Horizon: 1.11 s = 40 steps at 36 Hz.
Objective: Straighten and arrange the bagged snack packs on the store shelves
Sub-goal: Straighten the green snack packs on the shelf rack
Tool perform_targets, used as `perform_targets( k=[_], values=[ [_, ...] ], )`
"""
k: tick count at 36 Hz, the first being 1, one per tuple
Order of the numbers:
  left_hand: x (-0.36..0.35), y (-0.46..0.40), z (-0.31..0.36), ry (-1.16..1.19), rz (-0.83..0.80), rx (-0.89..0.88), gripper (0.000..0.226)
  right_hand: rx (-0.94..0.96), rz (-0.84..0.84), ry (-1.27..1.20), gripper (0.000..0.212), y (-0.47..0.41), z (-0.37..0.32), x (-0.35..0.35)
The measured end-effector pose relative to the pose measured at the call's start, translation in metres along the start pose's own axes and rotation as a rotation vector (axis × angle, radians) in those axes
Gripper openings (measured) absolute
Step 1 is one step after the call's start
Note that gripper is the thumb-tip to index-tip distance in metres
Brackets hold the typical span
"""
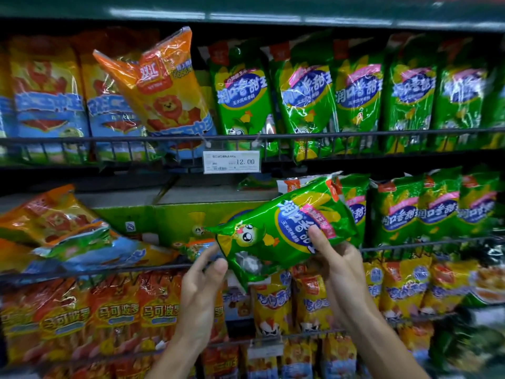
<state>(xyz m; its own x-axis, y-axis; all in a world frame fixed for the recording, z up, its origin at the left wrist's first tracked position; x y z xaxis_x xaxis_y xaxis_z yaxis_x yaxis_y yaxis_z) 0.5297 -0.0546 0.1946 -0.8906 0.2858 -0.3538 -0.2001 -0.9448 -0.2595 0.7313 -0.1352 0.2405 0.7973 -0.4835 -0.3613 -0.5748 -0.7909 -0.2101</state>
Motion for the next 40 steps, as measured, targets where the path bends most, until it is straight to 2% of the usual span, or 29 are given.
perform_targets(
  k=[2,4,7,9,12,14,16,19,22,23,25,28,31,35,38,40],
  values=[
    [0.003,-0.002,0.006,-0.116,-0.064,-0.034,0.084,0.079,-0.035,0.097,0.111,-0.004,-0.005,0.005],
    [0.004,-0.006,0.016,-0.234,-0.165,-0.09,0.073,0.154,-0.049,0.187,0.105,-0.007,-0.014,0.009],
    [0.001,-0.013,0.033,-0.364,-0.312,-0.149,0.077,0.265,-0.113,0.309,0.082,-0.007,-0.028,0.014],
    [-0.002,-0.016,0.039,-0.402,-0.417,-0.103,0.084,0.311,-0.193,0.371,0.064,-0.006,-0.034,0.013],
    [-0.014,-0.016,0.04,-0.511,-0.524,-0.034,0.08,0.33,-0.274,0.479,0.034,-0.002,-0.033,0.004],
    [-0.019,-0.017,0.037,-0.625,-0.505,-0.052,0.074,0.307,-0.313,0.458,0.021,0.001,-0.026,-0.001],
    [-0.022,-0.019,0.033,-0.642,-0.463,-0.091,0.06,0.305,-0.334,0.433,0.008,0.003,-0.024,-0.005],
    [-0.025,-0.016,0.03,-0.559,-0.42,-0.123,0.047,0.271,-0.288,0.382,0.037,0.001,-0.015,-0.006],
    [-0.025,-0.016,0.025,-0.487,-0.376,-0.131,0.046,0.216,-0.296,0.413,0.017,0.0,-0.007,-0.004],
    [-0.025,-0.016,0.024,-0.464,-0.365,-0.13,0.046,0.205,-0.297,0.418,0.03,-0.002,-0.004,-0.001],
    [-0.025,-0.016,0.02,-0.424,-0.348,-0.133,0.045,0.187,-0.316,0.417,0.035,-0.002,0.0,0.003],
    [-0.027,-0.015,0.018,-0.396,-0.305,-0.161,0.042,0.204,-0.39,0.517,0.054,0.002,0.001,0.006],
    [-0.034,-0.016,0.019,-0.409,-0.311,-0.171,0.042,0.256,-0.395,0.541,0.041,-0.001,0.0,0.009],
    [-0.041,-0.025,0.028,-0.532,-0.427,-0.199,0.04,0.325,-0.32,0.504,0.03,-0.003,-0.009,0.014],
    [-0.03,-0.04,0.034,-0.677,-0.383,-0.317,0.035,0.314,-0.207,0.481,0.022,-0.011,-0.011,0.026],
    [-0.022,-0.049,0.036,-0.835,-0.355,-0.392,0.039,0.328,-0.158,0.505,0.031,-0.013,-0.017,0.031]
  ],
)
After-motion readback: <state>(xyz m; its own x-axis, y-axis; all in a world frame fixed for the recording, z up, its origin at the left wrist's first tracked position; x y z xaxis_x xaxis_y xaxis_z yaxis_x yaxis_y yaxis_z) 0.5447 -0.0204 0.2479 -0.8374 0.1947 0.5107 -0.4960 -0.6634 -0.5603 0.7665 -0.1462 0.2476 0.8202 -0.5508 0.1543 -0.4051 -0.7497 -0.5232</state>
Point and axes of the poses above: each hand's wrist, its own y-axis away from the middle knuckle, its own x-axis out of the back of the hand, z = x × y, the point moved 2 cm from there along -y, towards the middle knuckle, and after that the axes turned 3 degrees about -y, right-handed, at the moved point
